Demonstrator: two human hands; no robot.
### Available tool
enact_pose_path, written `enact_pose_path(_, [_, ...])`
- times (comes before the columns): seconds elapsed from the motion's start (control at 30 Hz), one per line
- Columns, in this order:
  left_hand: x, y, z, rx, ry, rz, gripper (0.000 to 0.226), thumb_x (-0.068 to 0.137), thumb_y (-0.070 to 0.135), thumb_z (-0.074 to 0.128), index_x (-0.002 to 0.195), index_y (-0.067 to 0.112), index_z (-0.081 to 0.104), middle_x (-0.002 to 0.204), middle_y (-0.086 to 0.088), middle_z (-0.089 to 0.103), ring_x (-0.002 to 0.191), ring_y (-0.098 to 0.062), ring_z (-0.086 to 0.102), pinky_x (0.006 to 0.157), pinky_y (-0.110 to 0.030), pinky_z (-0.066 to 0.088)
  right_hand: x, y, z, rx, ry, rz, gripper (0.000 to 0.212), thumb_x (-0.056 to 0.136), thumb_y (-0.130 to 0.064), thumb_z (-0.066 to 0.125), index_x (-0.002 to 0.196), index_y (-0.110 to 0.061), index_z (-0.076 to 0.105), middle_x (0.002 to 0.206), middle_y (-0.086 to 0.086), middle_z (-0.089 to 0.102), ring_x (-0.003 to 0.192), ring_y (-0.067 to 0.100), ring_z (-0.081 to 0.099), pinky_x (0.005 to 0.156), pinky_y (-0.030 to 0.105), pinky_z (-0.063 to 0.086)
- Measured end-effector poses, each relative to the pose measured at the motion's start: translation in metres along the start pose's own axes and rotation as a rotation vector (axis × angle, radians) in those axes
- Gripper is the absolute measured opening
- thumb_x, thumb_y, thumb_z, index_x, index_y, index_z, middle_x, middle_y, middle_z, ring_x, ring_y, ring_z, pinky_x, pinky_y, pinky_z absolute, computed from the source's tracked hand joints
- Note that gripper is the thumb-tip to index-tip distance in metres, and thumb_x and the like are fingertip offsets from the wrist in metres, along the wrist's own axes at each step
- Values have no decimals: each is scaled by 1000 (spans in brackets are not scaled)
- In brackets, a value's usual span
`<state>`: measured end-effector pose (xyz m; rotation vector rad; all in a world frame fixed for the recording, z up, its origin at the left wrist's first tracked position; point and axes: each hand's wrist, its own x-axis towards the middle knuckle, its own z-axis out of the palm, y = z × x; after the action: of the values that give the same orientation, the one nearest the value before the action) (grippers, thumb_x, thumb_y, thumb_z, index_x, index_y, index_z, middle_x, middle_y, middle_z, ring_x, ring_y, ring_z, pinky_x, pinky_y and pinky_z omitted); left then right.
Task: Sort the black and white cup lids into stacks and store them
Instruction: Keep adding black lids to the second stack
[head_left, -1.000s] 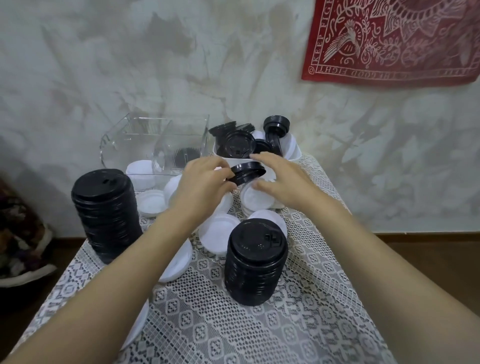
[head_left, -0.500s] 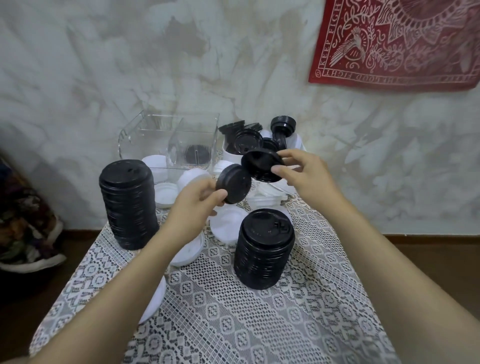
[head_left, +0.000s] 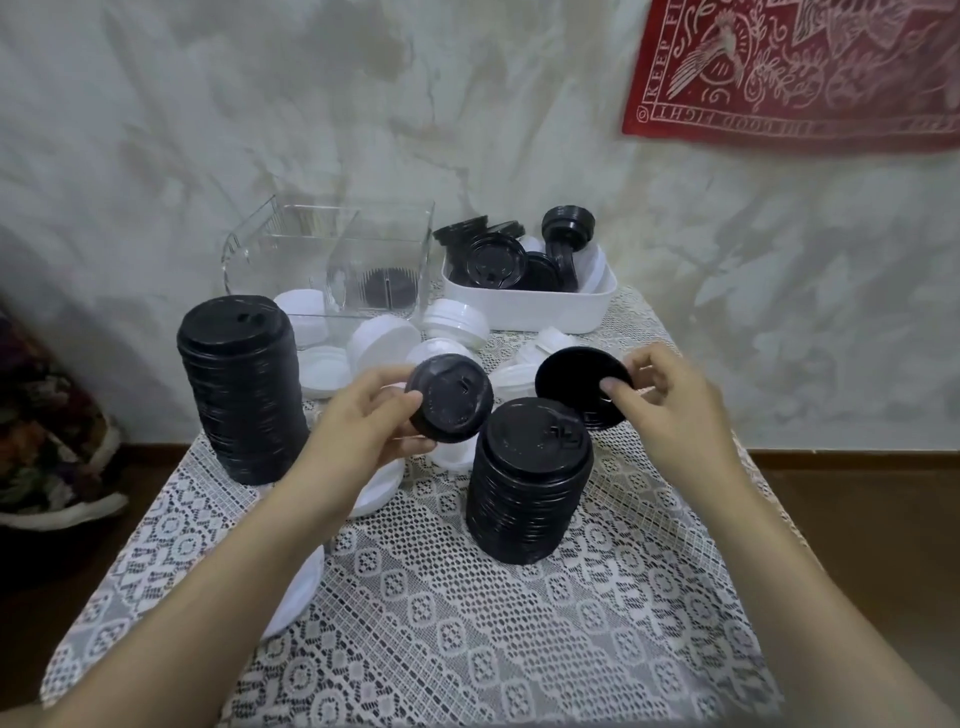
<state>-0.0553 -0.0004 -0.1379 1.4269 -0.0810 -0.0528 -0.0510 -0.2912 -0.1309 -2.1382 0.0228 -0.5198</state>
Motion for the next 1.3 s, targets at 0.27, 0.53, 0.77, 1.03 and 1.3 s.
enact_pose_path(0.27, [-2,7,-2,79,18,126,44,99,6,64,131,35,62,113,-7,73,99,-25,75,84,-33,61,-7,3,5,-304,15,-258,31,85,0,74,101,-24,62,99,-11,57,90,18,56,77,39,50])
enact_pose_path(0.53, [-5,2,4,26,-22,58,57,91,-5,69,133,33,64,119,0,70,101,-22,75,81,-26,61,-21,11,-10,-349,-383,-149,43,97,-22,70,122,-54,59,107,-27,61,94,5,62,81,35,52])
enact_pose_path(0.77, [-2,10,5,3,-25,89,54,92,-3,68,133,31,63,126,-1,68,110,-22,72,84,-26,60,-24,4,-17,125,-264,63,51,101,-7,63,104,-57,74,98,-7,78,84,16,77,80,49,64])
enact_pose_path(1.03, [-7,2,8,-6,36,10,47,93,-5,67,130,24,64,128,-9,63,93,-17,75,76,-23,61,-27,-25,-20,337,-277,22,53,94,7,67,126,-35,68,115,-14,76,109,9,73,102,43,56])
enact_pose_path(1.3, [-14,-6,9,262,22,-9,53,94,2,70,138,29,59,108,-6,76,81,-25,76,73,-25,62,-41,-43,-27,235,-560,-64,58,87,-21,59,143,-36,57,141,-20,62,129,-6,56,105,12,45])
